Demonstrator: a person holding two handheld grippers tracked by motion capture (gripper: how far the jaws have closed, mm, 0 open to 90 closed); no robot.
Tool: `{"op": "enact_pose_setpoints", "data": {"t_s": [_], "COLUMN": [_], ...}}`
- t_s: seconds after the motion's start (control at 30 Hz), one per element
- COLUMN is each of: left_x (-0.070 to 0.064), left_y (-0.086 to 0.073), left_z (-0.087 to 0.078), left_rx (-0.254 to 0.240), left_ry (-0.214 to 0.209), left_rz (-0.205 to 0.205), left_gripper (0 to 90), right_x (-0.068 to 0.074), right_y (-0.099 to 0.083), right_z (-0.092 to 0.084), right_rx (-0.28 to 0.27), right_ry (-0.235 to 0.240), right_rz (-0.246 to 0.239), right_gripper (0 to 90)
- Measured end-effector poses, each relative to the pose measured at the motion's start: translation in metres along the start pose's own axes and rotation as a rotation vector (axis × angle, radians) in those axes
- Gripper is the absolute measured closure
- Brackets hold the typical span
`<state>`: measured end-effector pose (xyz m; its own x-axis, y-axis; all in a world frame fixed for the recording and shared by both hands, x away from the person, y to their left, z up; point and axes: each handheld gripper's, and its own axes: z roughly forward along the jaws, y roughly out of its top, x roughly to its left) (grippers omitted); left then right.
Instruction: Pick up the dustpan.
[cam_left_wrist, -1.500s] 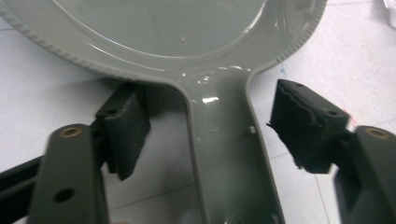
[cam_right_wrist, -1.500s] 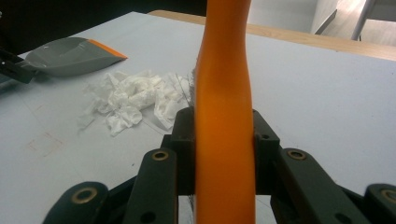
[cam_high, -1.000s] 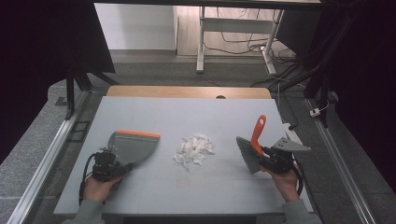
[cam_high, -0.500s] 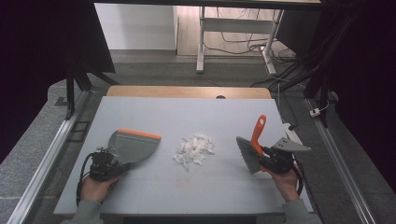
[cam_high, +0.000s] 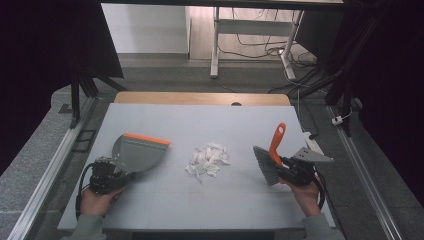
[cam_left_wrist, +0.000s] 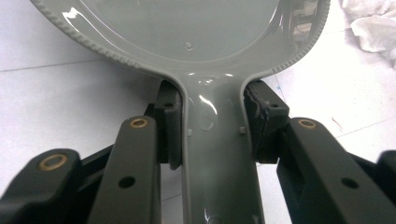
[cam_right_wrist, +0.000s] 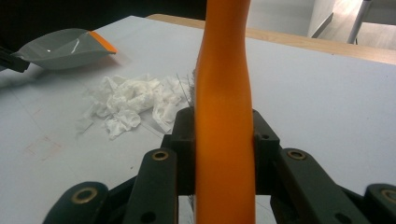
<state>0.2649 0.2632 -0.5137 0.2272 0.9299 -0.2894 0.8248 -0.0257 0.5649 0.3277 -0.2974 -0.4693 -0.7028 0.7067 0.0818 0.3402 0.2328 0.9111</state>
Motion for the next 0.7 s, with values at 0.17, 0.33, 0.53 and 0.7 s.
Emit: {"op": "enact_pose_setpoints", "data": {"t_s": [0.17,0.33,0.53,0.7], "left_x": [0.003,0.005,0.007,0.009], "left_y": [-0.001,-0.001,0.000,0.000], "left_z": [-0.005,-0.010,-0.017,-0.022], "left_rx": [-0.023,-0.053,-0.088,-0.109], "left_ry": [-0.016,-0.031,-0.048,-0.059], "left_rz": [0.015,0.025,0.051,0.062], "left_gripper": [61.4,61.3,61.4,61.4], "right_x": [0.000,0.000,0.000,0.000], "right_y": [0.000,0.000,0.000,0.000], "right_z": [0.000,0.000,-0.001,-0.001], "right_rx": [0.001,-0.001,-0.003,-0.005], "right_ry": [-0.003,-0.003,-0.005,-0.005], "right_rz": [-0.001,0.001,0.002,0.005], "right_gripper": [69.9,69.9,69.9,69.9]}}
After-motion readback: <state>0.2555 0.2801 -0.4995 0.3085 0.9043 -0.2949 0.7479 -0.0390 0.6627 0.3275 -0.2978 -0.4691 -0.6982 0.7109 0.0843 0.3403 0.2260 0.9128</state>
